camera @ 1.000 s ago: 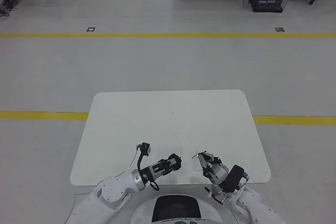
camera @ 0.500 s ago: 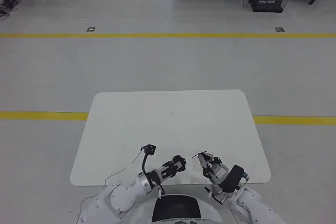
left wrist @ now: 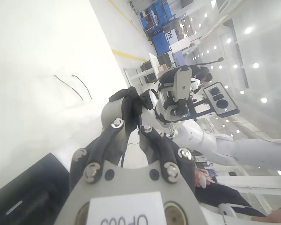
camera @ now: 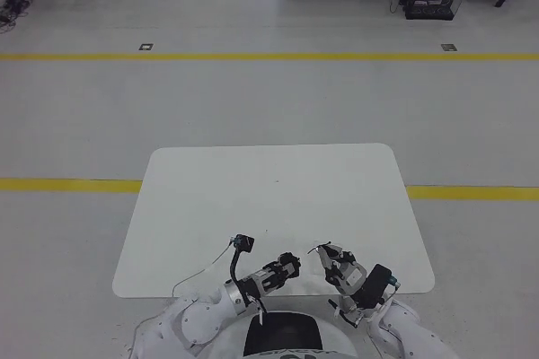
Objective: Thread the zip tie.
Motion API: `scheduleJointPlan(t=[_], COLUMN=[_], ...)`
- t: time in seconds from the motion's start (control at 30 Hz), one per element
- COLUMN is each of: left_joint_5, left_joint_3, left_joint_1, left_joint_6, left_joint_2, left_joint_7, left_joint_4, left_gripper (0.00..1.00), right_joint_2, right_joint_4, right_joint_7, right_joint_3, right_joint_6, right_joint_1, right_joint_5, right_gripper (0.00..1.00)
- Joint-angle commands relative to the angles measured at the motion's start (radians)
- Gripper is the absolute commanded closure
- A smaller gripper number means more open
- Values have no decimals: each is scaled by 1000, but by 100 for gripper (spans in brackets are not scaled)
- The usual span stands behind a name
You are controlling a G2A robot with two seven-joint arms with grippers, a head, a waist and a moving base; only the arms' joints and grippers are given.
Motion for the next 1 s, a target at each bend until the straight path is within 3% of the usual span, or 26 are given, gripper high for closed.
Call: scheduleJointPlan(t=[0.0,0.1,0.2,0.37,0.6,0.87,0.97], left_joint_5=[96,195,225,235,394,447,448], left_joint_3=[2,9,32,66,122,184,188], left_joint_1=[20,40,49,36,19,-12,-13], left_joint_6=[0,0,0,0,0,0,0], left_joint_2=[5,17,30,59,99,123,124], left_joint_7=[69,145,186,246,379,499,506], left_joint_4=[-8,-18,-25,-33,-18,13,16], left_gripper=[100,100,100,100,100,100,100], right_joint_2=[0,0,0,0,0,0,0], right_joint_4=[0,0,0,0,0,0,0], right_joint_7=[0,0,0,0,0,0,0], right_joint_3=[0,0,0,0,0,0,0], right_joint_6=[0,0,0,0,0,0,0], right_joint_1=[0,0,0,0,0,0,0], right_joint_5=[0,0,0,0,0,0,0], right_gripper=[100,100,100,100,100,100,100])
